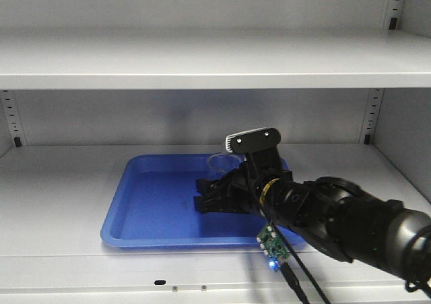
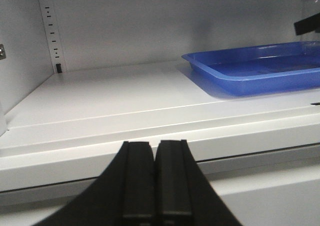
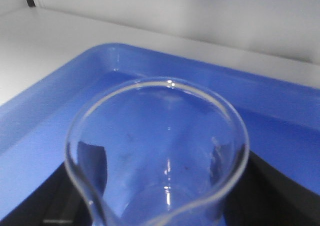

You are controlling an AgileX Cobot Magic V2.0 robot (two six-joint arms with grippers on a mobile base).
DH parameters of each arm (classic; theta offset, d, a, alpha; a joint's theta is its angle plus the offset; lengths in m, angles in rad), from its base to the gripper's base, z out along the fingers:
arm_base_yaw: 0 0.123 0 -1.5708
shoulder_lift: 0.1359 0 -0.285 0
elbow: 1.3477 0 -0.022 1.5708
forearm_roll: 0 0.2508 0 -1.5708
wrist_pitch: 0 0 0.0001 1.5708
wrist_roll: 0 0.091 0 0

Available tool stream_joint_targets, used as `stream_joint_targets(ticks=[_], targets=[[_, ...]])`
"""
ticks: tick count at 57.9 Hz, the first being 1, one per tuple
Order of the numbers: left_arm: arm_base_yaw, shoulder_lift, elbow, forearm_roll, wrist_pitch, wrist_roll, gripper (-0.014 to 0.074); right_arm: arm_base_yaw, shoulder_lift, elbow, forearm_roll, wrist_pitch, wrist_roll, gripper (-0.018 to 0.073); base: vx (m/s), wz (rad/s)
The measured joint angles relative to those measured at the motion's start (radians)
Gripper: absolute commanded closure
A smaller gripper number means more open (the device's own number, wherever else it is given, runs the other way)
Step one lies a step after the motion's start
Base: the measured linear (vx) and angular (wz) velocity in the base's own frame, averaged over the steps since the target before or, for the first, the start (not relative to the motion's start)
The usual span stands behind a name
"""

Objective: Pick beaker and place in left cabinet
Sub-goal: 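Lower the beaker onto the blue tray and open the right gripper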

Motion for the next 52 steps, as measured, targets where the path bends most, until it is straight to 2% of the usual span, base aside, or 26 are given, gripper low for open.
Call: stream_joint_targets(ticks=[18,31,40,52], targets=[[0.000,0.000,0.000,0.000,0.000,0.000,0.0595,0.000,0.067,-0.013,0.000,-0.003,0.000,0.0523,0.00,0.00],[0.000,0.000,0.000,0.000,0.000,0.000,0.0595,0.000,0.080,-0.016,0.000,0.003,0.000,0.0454,0.00,0.00],[0.000,0.000,0.000,0.000,0.000,0.000,0.0595,0.000,0.081,-0.017,0.000,0.004,0.000,0.0342,0.00,0.00],[0.000,0.000,0.000,0.000,0.000,0.000,0.0595,0.000,0.083,-0.017,0.000,0.004,0.008,0.0072,0.00,0.00]])
